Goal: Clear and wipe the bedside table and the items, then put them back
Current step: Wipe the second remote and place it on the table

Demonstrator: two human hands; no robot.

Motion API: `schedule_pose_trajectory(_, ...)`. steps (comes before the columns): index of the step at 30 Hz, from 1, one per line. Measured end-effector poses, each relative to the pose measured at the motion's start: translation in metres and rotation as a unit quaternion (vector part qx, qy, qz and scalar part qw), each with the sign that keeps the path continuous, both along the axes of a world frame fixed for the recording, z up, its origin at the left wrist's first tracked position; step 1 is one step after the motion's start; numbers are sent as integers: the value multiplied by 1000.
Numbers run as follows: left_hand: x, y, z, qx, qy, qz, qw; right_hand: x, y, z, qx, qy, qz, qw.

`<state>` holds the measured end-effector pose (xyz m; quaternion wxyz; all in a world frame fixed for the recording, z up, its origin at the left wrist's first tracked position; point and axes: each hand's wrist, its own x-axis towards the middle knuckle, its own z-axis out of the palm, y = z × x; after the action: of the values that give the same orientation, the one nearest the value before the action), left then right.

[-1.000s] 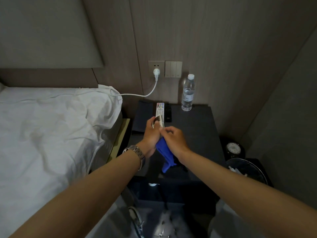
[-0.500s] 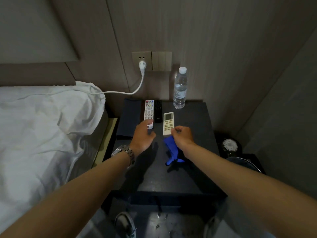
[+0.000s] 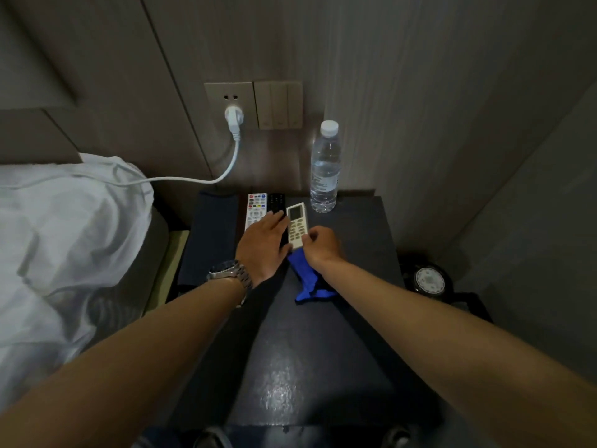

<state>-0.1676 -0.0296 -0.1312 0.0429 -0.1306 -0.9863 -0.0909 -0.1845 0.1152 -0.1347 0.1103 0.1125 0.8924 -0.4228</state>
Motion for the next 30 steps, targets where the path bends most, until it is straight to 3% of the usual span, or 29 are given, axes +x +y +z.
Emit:
schedule_pose_trajectory(6,-12,-3,-13,0,-13,15,1000,-21,-4,-8,35,5,57,998)
schedule_pose_trajectory(19,-22,2,-15,-42,3,31,999,-36,-15,-16,12,20,42,999)
schedule_pose_trajectory(30,-17,4,-13,-19,8,39,999,-28,-15,-10,32,23,46,998)
